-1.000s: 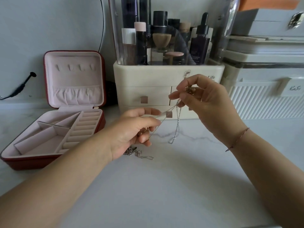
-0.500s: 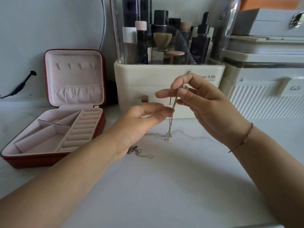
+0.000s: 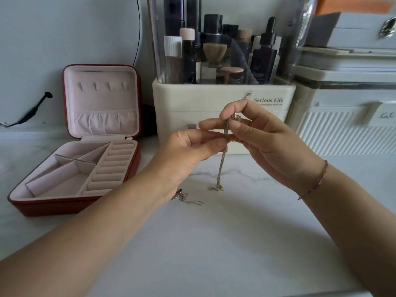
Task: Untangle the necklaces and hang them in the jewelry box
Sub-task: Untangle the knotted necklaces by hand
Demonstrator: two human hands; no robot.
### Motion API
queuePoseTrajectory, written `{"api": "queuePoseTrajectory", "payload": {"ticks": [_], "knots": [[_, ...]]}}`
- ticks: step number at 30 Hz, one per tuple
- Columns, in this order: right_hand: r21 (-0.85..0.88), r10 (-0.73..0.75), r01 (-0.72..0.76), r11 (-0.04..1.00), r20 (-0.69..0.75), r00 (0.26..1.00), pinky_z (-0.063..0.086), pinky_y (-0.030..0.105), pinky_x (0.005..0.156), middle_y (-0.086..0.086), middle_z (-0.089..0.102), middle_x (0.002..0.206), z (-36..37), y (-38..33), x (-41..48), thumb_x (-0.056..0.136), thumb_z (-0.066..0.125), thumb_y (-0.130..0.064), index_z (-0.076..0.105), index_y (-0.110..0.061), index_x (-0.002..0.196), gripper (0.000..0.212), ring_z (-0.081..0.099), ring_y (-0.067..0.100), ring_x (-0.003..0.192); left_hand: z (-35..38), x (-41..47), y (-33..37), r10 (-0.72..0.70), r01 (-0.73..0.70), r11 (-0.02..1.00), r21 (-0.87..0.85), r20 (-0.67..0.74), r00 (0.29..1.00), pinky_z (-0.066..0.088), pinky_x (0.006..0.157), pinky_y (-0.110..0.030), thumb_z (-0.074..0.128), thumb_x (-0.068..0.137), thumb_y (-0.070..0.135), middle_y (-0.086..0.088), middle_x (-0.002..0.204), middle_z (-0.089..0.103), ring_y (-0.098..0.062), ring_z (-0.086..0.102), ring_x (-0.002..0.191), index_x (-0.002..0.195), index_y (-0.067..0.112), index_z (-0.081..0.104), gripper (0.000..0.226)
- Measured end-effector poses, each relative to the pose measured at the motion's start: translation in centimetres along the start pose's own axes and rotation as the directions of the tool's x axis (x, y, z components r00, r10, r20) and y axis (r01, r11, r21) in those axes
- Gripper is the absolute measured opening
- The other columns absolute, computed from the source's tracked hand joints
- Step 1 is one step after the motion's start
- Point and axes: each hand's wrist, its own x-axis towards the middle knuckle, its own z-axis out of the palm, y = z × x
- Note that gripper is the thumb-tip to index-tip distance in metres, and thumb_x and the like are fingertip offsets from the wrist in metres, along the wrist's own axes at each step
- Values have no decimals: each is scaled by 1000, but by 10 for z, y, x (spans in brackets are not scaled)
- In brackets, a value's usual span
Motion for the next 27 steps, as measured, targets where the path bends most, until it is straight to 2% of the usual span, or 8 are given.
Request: {"api": "queuePoseTrajectory", "payload": {"ticks": [3,5,7,9,12,16,20,27], "knots": [[-29,0,-1,1000,-13,1000,43,55,93,18,67,116,-1,3,0,94,48,-7,52,-11,104,11,56,47,112,0,0,-1,8,-8,1000,-16,5,1000,42,82,-23,69,72,28,9,81,72,-2,64,81,92,20,74,22],[-72,-12,7,997,-66,998,43,59,90,19,69,110,-1,3,1,91,54,-3,53,-9,101,12,59,48,104,-2,0,-2,15,-15,1000,-26,-3,1000,43,84,-26,69,68,32,8,80,72,-7,63,84,90,19,75,26],[-139,-51,30,990,-155,987,54,41,79,16,72,99,-1,0,1,88,58,5,54,-9,96,17,68,33,90,-3,1,-2,13,-13,1000,-25,-22,1000,43,87,-30,69,69,31,5,78,73,-11,62,86,81,19,75,18],[-166,-77,43,985,-204,976,51,25,75,12,74,92,-1,-1,1,87,58,9,54,-10,92,21,68,21,81,-4,2,-2,7,-7,1000,-17,-30,1000,43,87,-29,69,76,23,5,77,73,-13,61,87,77,18,75,7],[-175,-72,41,984,-176,982,51,28,87,11,74,95,-2,0,1,90,57,0,54,-11,94,13,69,22,93,-2,2,-3,-19,18,1000,-13,-36,999,43,88,-28,70,76,24,6,76,73,-14,61,90,80,19,74,8],[-143,-27,11,990,-108,994,45,17,83,10,73,104,2,-2,-1,96,48,-9,53,-13,97,6,66,16,98,-1,2,-4,-31,31,1000,1,-21,999,43,88,-26,72,67,34,8,82,74,-12,61,91,85,23,75,23],[-152,1,-13,988,-79,997,37,52,104,10,70,113,0,2,0,96,45,-20,54,-15,102,12,59,33,114,0,1,-4,-29,28,999,-20,-22,999,43,87,-26,72,66,33,4,87,73,-10,60,87,85,22,76,23],[-122,39,-44,992,-49,998,30,68,100,16,67,118,1,6,1,96,43,-18,52,-10,107,17,51,50,114,1,3,-4,-15,14,1000,-28,-26,1000,41,80,-24,69,82,15,2,84,72,-6,57,77,96,17,74,15]]}}
